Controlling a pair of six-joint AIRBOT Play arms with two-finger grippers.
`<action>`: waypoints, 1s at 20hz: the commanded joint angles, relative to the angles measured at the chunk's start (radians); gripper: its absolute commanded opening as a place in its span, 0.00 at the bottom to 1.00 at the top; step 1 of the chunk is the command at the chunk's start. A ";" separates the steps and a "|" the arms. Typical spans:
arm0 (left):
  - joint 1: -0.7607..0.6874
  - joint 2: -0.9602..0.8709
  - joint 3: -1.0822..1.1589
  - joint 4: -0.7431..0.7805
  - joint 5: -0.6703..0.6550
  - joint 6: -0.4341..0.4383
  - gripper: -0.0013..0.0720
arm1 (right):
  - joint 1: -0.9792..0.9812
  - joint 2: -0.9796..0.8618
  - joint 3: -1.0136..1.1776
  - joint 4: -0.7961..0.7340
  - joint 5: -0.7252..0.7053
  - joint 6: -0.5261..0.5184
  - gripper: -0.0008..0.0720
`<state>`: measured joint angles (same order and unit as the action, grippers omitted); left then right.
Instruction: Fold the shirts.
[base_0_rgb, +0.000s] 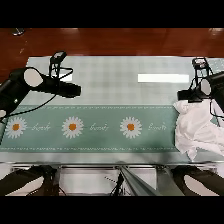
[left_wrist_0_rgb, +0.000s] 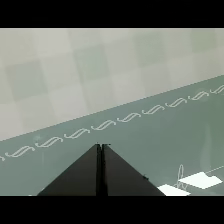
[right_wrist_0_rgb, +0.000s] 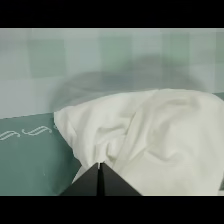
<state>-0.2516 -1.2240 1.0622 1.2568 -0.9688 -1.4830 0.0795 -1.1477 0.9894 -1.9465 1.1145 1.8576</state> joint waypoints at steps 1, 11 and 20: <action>0.000 -0.001 0.001 0.000 0.000 0.000 0.06 | -0.001 0.001 0.001 0.000 0.000 0.000 0.04; 0.000 -0.001 0.001 0.000 0.000 0.000 0.06 | -0.001 0.001 0.001 0.000 0.000 0.000 0.04; 0.000 -0.005 0.001 0.000 0.038 0.000 0.06 | -0.001 0.000 0.001 0.008 -0.134 0.001 0.04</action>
<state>-0.2516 -1.2251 1.0622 1.2568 -0.9630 -1.4830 0.0795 -1.1477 0.9894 -1.9404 1.0573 1.8580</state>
